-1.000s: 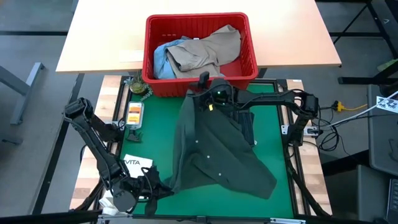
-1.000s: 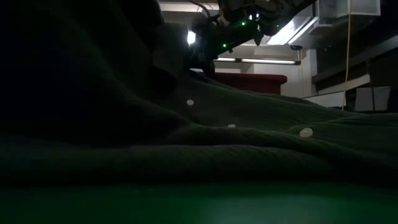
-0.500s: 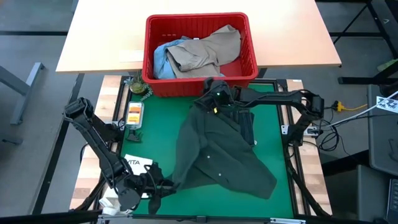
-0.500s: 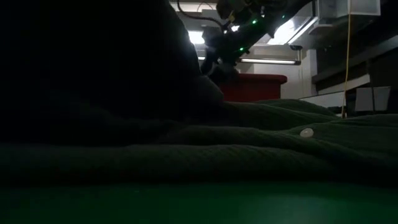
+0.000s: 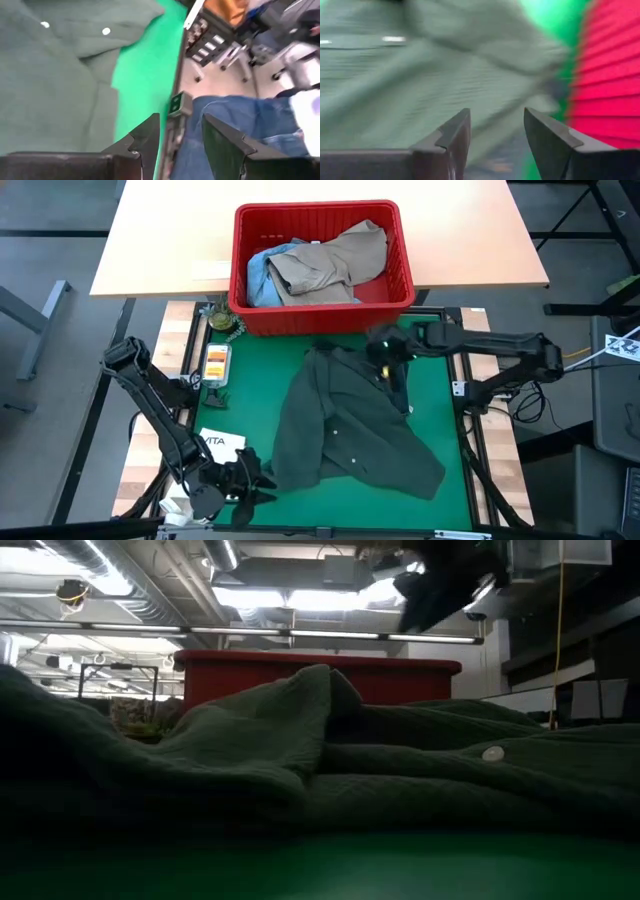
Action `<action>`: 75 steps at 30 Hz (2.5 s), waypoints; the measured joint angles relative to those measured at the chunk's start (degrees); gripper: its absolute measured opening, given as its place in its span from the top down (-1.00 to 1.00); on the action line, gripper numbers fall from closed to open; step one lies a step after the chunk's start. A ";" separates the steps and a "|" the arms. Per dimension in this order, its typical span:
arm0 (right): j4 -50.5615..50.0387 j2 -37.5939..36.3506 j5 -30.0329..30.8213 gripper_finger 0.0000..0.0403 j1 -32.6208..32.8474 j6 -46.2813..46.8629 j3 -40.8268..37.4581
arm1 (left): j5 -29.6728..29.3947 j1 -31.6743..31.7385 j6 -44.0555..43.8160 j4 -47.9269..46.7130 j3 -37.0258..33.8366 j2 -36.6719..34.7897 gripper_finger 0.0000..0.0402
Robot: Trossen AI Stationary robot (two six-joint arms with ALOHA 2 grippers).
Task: Fold Laundry from Bin
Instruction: Fold the green shirt
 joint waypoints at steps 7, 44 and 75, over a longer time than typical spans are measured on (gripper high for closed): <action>-14.43 -0.66 -0.41 0.09 13.25 9.14 -0.28 | -2.79 0.02 0.06 -6.35 0.00 0.00 0.30; 2.62 -1.80 25.71 0.16 31.32 47.30 -26.64 | -6.71 0.92 0.22 -7.51 0.00 0.00 0.30; -25.92 2.31 47.83 0.97 25.46 34.06 -7.85 | -8.36 3.60 9.15 -7.71 0.00 0.00 0.30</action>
